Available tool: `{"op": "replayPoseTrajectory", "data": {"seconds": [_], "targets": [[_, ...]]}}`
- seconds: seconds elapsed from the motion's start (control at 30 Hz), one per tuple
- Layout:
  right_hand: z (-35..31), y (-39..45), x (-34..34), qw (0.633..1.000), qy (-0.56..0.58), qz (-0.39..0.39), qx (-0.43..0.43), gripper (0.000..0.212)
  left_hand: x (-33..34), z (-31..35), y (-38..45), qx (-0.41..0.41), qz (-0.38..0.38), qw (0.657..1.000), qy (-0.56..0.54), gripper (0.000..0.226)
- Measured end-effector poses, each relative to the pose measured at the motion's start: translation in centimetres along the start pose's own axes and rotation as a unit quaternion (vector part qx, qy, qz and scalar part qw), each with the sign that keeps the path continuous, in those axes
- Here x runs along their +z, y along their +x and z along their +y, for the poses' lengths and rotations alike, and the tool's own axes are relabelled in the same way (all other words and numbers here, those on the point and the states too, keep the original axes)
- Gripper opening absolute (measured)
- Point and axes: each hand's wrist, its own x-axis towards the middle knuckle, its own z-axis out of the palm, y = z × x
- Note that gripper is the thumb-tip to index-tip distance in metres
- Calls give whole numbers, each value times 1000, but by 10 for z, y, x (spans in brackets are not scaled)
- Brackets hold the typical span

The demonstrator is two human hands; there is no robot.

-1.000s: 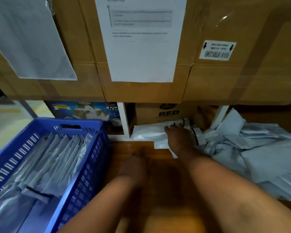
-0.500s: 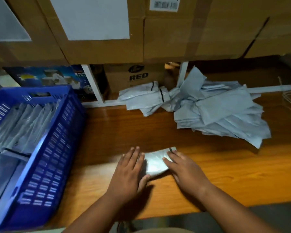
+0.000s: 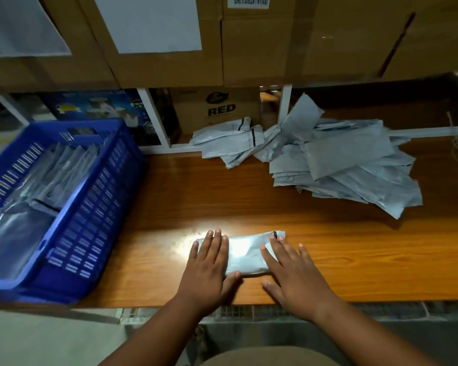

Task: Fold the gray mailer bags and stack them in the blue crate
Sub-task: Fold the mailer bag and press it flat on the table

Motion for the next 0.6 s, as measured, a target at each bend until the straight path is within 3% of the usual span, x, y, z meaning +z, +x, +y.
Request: {"op": "replayPoseTrajectory", "data": {"seconds": [0.13,0.43,0.6], "targets": [[-8,13,0,1000,-26,-5,12,87,-3,-1,5,-5,-6,1000,-19,88],[-49,47,-23,995,-15,92,-34,66,-5,-26,11,-33,72,996,-48,75],[-74,85,-26,996,-6,79,-40,64,0,-25,25,-17,60,996,-62,74]]}}
